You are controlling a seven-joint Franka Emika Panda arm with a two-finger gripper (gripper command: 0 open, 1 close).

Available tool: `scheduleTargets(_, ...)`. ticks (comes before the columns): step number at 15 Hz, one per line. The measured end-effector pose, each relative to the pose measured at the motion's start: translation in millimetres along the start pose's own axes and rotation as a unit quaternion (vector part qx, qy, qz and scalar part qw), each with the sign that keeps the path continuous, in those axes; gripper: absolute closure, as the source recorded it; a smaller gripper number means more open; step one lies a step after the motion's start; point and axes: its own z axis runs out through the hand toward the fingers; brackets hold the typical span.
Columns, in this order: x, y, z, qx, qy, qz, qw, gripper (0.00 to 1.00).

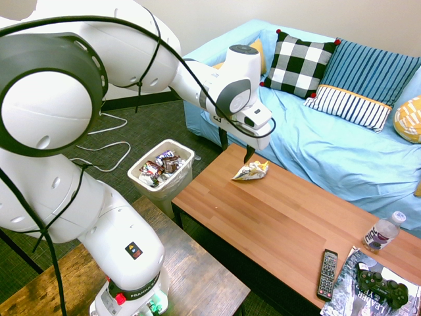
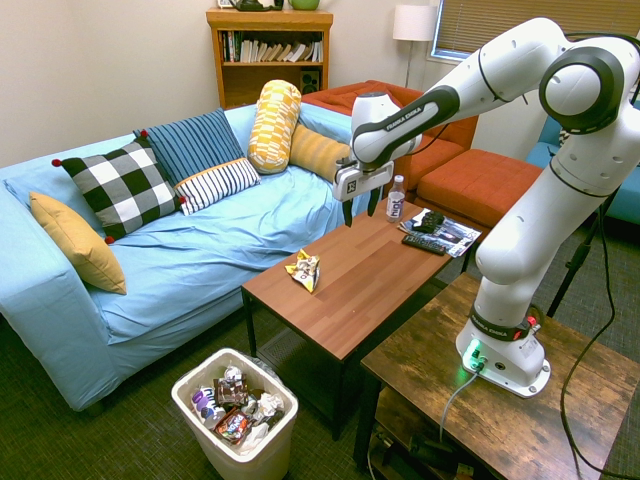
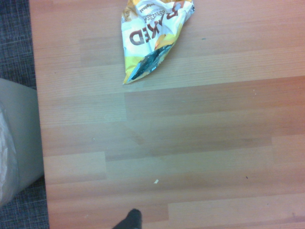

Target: Throw the chip bag in the trash bin

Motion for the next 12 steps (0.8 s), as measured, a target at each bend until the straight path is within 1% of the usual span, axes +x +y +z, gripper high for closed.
scheduleTargets(2, 2, -2, 1, 0.007, 0.0, 0.004, 1.0, 0.0)
scheduleTargets(5, 19, -11, 23, 0.021, -0.002, 0.022, 1.0, 0.0)
scheduleTargets(8, 46, -34, 60, 0.03, -0.013, 0.052, 0.998, 0.0)
scheduleTargets(12, 75, -77, 115, 0.024, -0.035, 0.101, 0.994, 0.0)
